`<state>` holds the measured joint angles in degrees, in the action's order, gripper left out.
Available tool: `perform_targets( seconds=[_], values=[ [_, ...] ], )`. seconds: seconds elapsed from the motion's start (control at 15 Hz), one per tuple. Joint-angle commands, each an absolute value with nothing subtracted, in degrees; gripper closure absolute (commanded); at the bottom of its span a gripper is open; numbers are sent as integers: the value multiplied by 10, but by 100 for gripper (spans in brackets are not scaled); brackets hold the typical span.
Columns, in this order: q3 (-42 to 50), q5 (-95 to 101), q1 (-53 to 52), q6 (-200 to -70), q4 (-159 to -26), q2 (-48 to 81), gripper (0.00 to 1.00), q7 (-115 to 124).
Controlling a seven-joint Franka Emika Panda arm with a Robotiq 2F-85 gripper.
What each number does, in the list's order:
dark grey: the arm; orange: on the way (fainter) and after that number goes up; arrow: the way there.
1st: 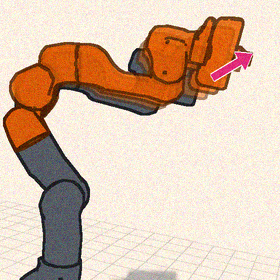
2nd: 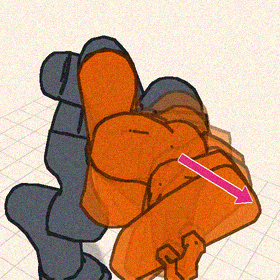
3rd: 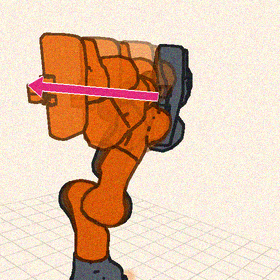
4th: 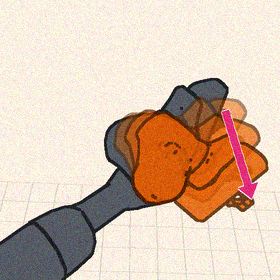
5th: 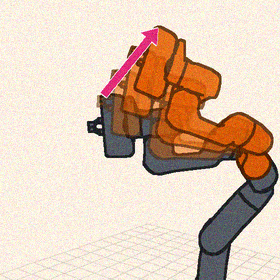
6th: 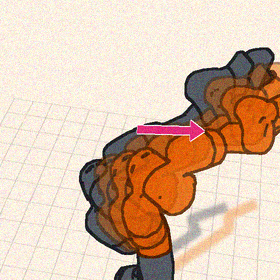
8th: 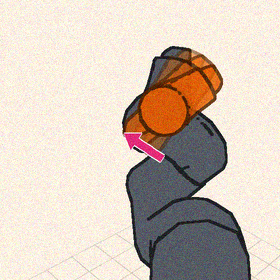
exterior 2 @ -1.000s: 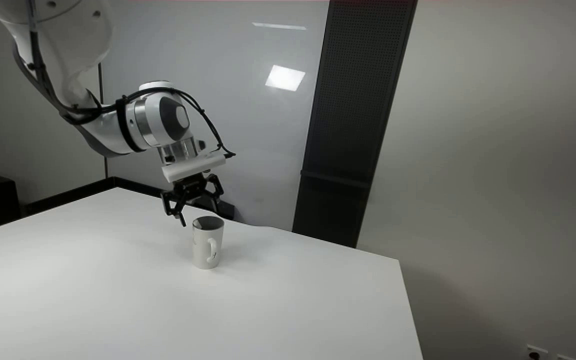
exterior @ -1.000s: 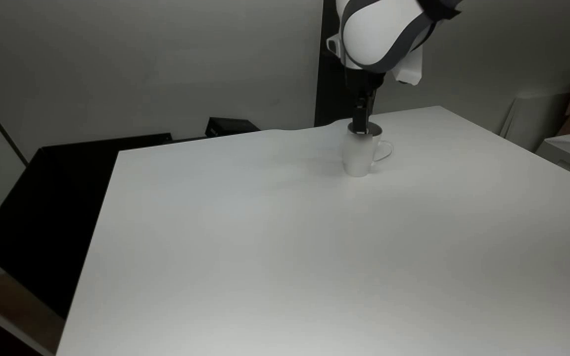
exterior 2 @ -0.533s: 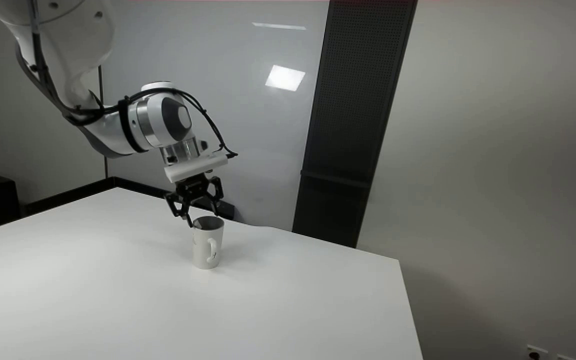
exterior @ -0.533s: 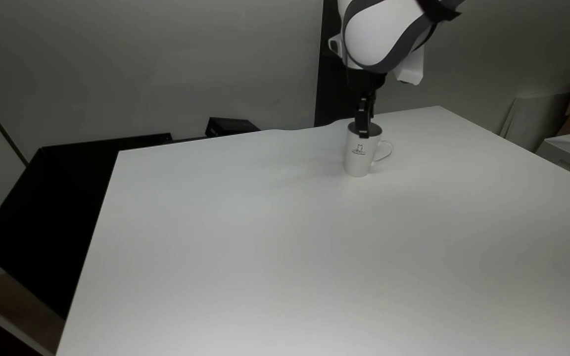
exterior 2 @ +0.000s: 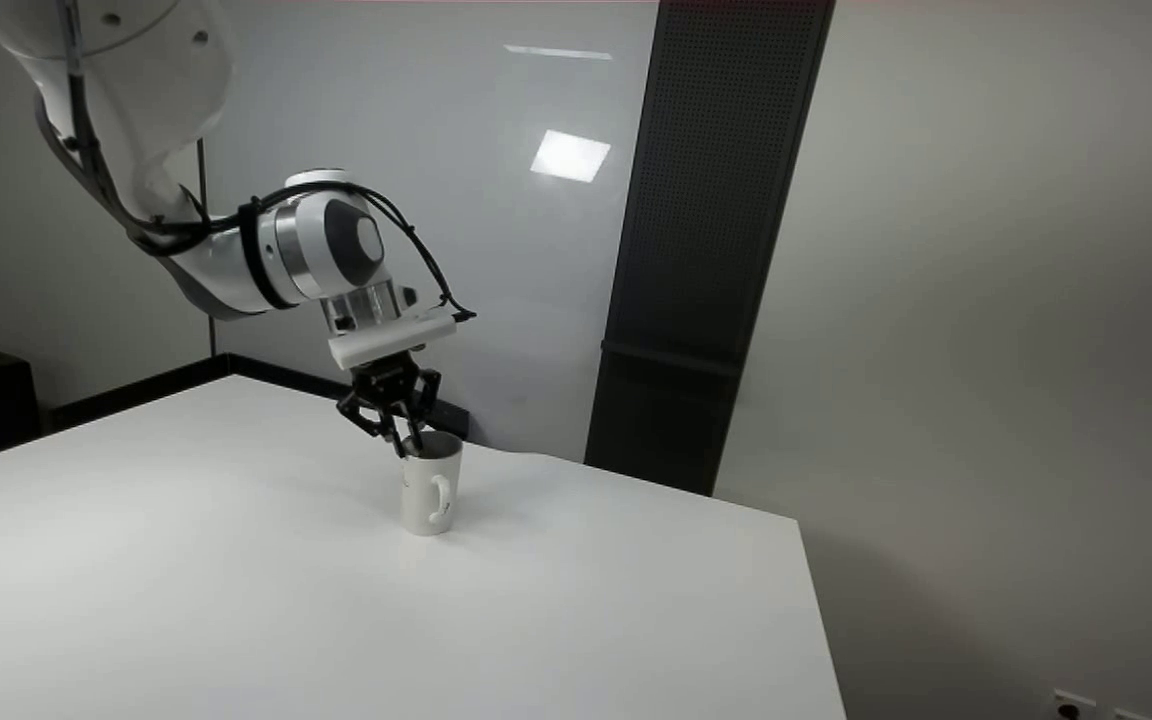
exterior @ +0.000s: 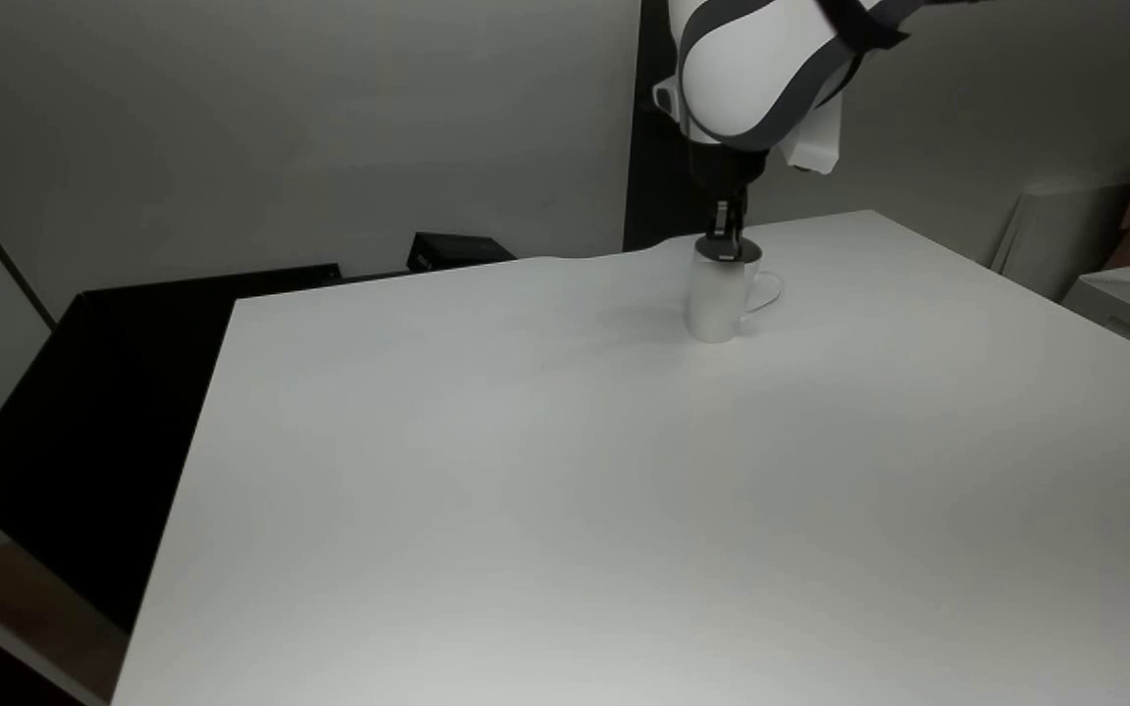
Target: Take the marker out of the mug and put it on the table
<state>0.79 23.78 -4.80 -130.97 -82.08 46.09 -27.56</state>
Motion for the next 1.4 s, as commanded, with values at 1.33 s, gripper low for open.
perform_targets(
  seconds=[1.33],
  values=[
    [10,242,-70,-1062,-673,406,93,-262]
  ],
)
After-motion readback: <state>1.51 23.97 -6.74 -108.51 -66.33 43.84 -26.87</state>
